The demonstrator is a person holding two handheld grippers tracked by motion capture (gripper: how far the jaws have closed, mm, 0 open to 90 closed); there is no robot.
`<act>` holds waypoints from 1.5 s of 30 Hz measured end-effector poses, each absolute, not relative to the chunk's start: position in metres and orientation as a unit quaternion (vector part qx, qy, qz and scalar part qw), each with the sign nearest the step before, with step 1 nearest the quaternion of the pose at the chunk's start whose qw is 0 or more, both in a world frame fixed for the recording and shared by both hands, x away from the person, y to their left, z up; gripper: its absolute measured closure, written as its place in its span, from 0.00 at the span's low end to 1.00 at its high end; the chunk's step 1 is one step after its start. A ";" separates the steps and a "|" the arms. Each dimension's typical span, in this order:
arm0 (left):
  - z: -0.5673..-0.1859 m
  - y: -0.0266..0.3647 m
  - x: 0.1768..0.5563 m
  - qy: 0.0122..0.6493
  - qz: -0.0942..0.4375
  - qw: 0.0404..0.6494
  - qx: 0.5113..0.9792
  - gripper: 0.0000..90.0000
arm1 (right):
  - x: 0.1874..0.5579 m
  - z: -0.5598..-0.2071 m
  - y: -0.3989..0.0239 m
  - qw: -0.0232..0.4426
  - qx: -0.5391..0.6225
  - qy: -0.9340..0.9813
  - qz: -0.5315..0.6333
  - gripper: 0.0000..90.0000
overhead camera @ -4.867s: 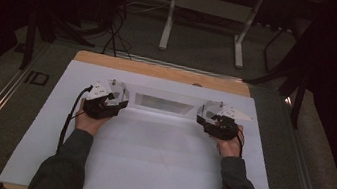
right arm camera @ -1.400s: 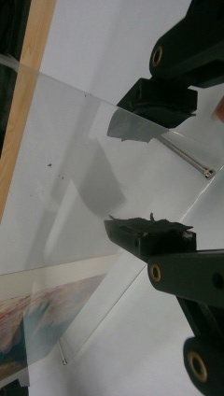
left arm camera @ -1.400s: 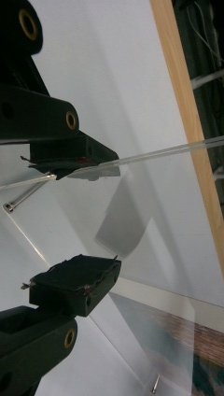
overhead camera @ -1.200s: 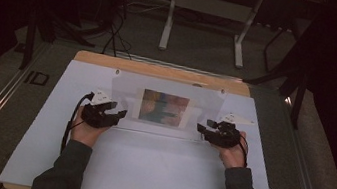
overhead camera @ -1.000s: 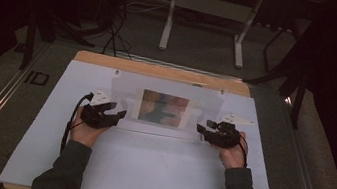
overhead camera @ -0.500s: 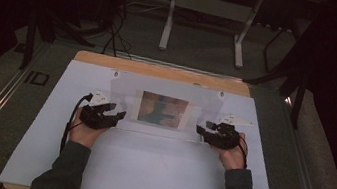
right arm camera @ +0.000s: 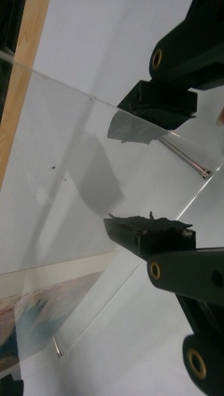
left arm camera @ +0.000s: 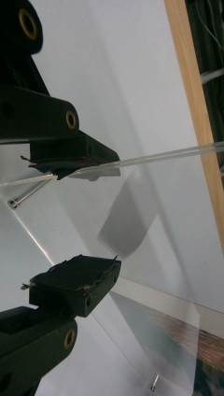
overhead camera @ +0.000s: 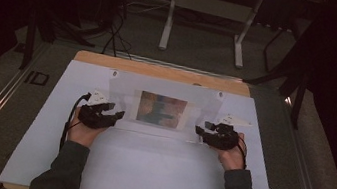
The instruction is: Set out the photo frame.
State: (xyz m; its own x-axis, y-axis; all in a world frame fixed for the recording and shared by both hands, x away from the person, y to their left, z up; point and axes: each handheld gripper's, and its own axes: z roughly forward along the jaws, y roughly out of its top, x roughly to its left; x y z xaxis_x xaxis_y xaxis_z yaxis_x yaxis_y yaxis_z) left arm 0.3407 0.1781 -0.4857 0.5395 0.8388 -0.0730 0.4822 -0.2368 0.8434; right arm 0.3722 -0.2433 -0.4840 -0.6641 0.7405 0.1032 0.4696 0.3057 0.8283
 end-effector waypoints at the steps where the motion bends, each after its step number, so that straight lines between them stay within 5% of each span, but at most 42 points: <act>1: -0.486 0.178 0.341 0.433 0.203 0.441 0.759 0.53 | 0.372 -0.484 -0.243 0.150 0.382 0.793 0.450 0.55; 45: -0.475 0.222 0.335 0.432 0.180 0.476 0.744 0.57 | 0.375 -0.478 -0.268 0.105 0.340 0.827 0.434 0.47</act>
